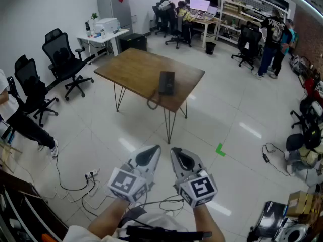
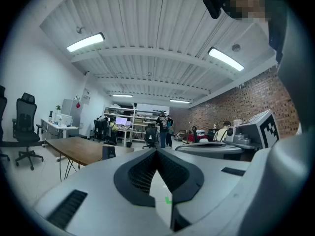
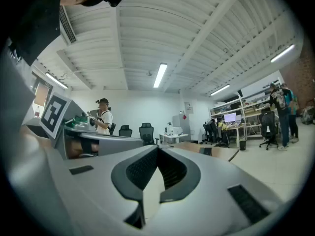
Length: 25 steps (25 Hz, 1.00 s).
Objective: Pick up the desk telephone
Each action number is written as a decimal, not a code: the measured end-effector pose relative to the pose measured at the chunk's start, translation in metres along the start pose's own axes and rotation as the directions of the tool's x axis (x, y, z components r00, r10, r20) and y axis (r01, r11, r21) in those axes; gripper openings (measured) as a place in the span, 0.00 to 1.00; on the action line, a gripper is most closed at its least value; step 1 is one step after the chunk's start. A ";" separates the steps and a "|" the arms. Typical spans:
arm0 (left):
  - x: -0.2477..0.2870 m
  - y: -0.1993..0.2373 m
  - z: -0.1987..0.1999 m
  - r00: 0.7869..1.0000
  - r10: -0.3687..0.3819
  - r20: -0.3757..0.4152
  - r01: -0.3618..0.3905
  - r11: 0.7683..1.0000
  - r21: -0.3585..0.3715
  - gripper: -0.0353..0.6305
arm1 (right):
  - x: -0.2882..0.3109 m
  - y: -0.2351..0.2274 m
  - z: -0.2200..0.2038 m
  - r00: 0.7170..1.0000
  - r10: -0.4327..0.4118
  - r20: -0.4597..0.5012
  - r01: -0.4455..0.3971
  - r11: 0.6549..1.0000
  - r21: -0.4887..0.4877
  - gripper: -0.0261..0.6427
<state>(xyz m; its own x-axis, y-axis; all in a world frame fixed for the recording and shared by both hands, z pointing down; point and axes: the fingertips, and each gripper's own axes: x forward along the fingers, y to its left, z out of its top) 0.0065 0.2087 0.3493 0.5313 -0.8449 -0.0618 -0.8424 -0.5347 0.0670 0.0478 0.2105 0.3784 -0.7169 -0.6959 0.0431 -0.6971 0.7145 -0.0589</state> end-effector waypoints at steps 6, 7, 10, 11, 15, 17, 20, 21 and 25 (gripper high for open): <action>0.009 -0.013 0.002 1.000 0.007 0.006 -0.007 1.000 0.002 0.05 | -0.010 -0.013 -0.001 1.000 0.005 0.007 -0.005 1.000 -0.010 0.04; 0.010 -0.014 0.002 1.000 0.008 0.009 -0.008 1.000 0.001 0.05 | -0.010 -0.014 -0.001 1.000 0.007 0.009 -0.006 1.000 -0.014 0.04; 0.012 -0.015 -0.001 1.000 0.010 0.014 -0.010 1.000 0.004 0.05 | -0.011 -0.016 -0.004 1.000 0.011 0.007 -0.011 1.000 -0.014 0.04; 0.013 -0.014 -0.002 1.000 0.009 0.013 -0.009 1.000 0.004 0.05 | -0.010 -0.017 -0.005 1.000 0.010 0.003 -0.010 1.000 -0.013 0.04; 0.019 -0.005 -0.004 1.000 0.011 0.016 -0.011 1.000 -0.002 0.05 | -0.001 -0.021 -0.008 1.000 0.007 -0.009 -0.007 1.000 -0.013 0.04; 0.025 0.004 -0.008 1.000 0.013 0.014 -0.013 1.000 -0.007 0.05 | 0.007 -0.025 -0.012 1.000 0.006 -0.019 -0.006 1.000 -0.016 0.04; 0.039 0.019 -0.014 1.000 0.005 0.010 -0.005 1.000 -0.013 0.05 | 0.021 -0.035 -0.015 0.999 -0.007 -0.031 0.007 1.000 -0.015 0.04; 0.044 0.022 -0.016 1.000 -0.003 0.004 0.003 1.000 -0.019 0.05 | 0.026 -0.039 -0.016 0.999 -0.011 -0.035 0.011 1.000 -0.013 0.04; 0.063 0.041 -0.021 1.000 -0.016 -0.009 0.016 0.999 -0.035 0.05 | 0.050 -0.051 -0.019 0.999 -0.016 -0.049 0.015 1.000 -0.023 0.04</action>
<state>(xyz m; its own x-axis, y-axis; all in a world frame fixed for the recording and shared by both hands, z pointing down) 0.0071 0.1325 0.3685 0.5457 -0.8362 -0.0544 -0.8302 -0.5484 0.1004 0.0476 0.1407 0.4023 -0.7054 -0.7027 0.0926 -0.7076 0.7057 -0.0357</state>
